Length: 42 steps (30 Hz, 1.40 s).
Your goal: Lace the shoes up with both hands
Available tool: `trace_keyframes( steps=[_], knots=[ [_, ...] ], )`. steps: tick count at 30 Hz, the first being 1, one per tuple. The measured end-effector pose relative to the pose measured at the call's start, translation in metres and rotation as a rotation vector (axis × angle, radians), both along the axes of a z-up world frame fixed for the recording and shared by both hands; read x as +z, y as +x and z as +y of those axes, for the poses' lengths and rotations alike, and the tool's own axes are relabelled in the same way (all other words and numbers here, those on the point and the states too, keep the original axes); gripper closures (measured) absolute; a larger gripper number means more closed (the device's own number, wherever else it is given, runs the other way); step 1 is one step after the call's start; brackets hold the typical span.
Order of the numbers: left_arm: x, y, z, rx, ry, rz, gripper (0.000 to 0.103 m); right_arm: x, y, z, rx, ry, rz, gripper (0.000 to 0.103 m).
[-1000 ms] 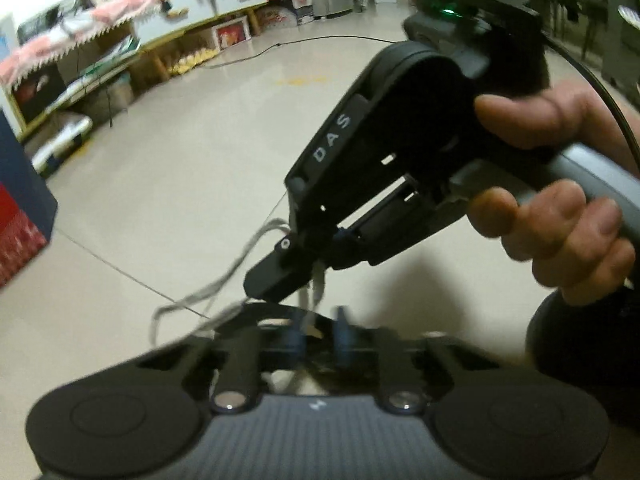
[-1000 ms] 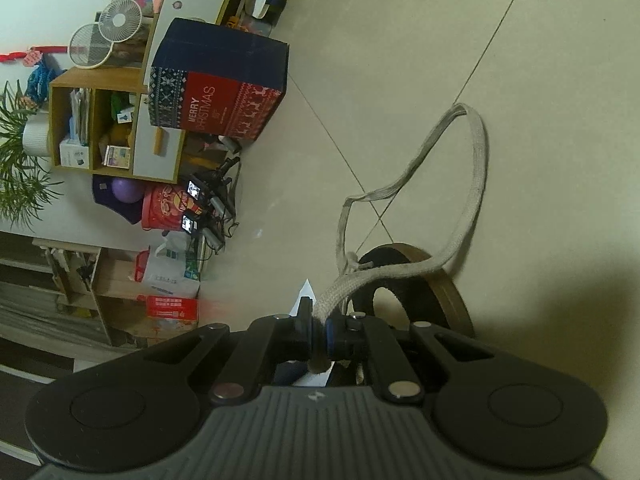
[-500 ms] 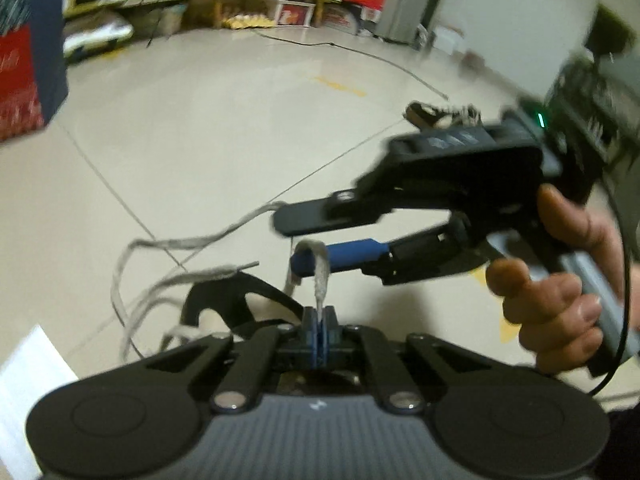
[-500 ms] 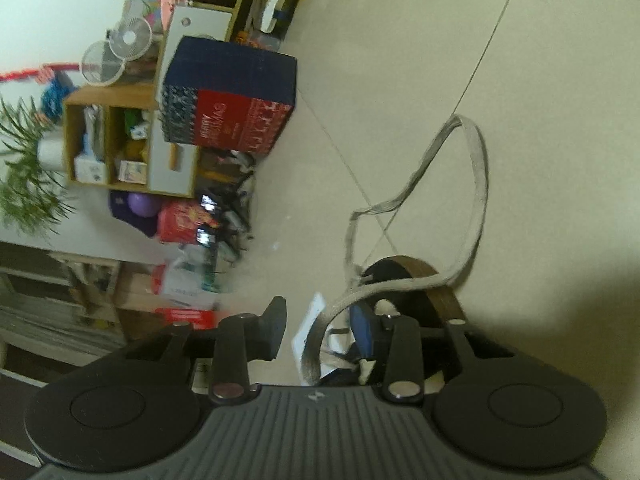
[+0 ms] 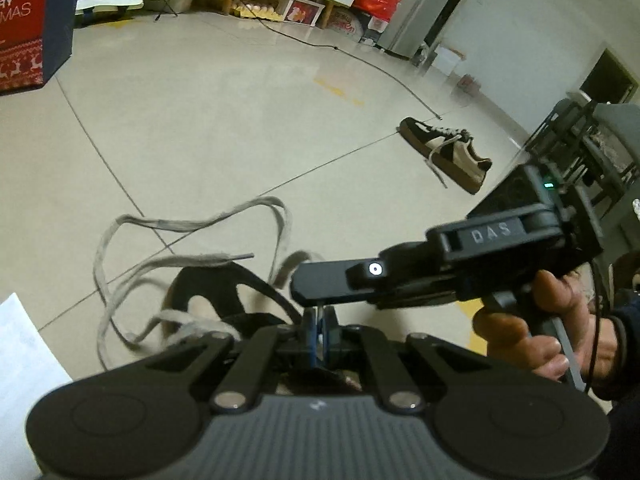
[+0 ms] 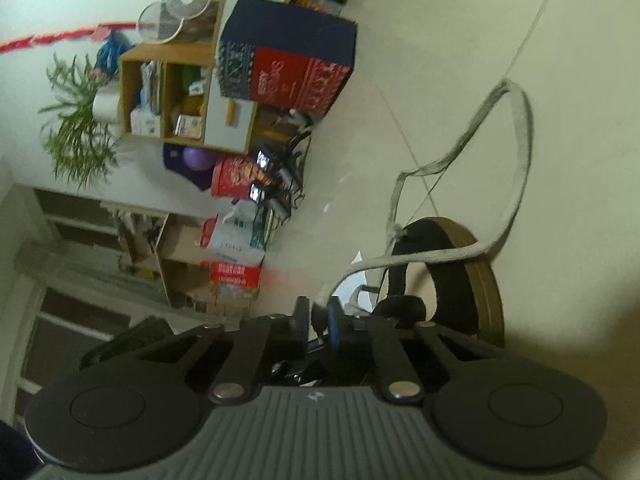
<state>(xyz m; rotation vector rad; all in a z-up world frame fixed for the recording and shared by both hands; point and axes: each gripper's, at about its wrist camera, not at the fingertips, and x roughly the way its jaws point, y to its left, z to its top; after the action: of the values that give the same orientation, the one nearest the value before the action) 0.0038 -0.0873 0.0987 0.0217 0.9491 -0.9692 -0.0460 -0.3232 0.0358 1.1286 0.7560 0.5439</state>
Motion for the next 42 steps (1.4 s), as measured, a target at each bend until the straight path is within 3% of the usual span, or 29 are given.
trace_keyframes(
  steps=[6, 11, 17, 22, 26, 33, 36, 42],
  knots=[
    [0.011, -0.011, 0.005, -0.015, 0.109, -0.11, 0.079, 0.011, -0.007, -0.003, -0.124, -0.135, -0.004, 0.1],
    [0.007, -0.021, 0.002, -0.102, 0.214, -0.183, 0.079, 0.006, -0.008, 0.003, -0.161, -0.235, 0.022, 0.1],
    [-0.002, -0.039, -0.026, -0.267, 0.398, -0.393, 0.079, 0.0, -0.004, 0.018, -0.127, -0.3, 0.017, 0.1],
    [-0.009, -0.04, -0.035, -0.322, 0.407, -0.354, 0.086, -0.001, -0.003, 0.021, -0.142, -0.345, 0.023, 0.1],
    [-0.017, -0.032, -0.037, -0.235, 0.406, -0.308, 0.082, -0.002, -0.002, 0.022, -0.14, -0.361, 0.027, 0.099],
    [-0.02, -0.028, -0.025, -0.199, 0.342, -0.295, 0.079, 0.001, 0.001, 0.028, -0.136, -0.437, 0.018, 0.099],
    [-0.02, -0.032, -0.025, -0.206, 0.341, -0.326, 0.079, 0.001, 0.002, 0.03, -0.132, -0.451, 0.013, 0.099],
    [-0.021, -0.046, -0.03, -0.337, 0.402, -0.453, 0.079, 0.001, 0.004, 0.031, -0.136, -0.447, -0.001, 0.099]
  ],
)
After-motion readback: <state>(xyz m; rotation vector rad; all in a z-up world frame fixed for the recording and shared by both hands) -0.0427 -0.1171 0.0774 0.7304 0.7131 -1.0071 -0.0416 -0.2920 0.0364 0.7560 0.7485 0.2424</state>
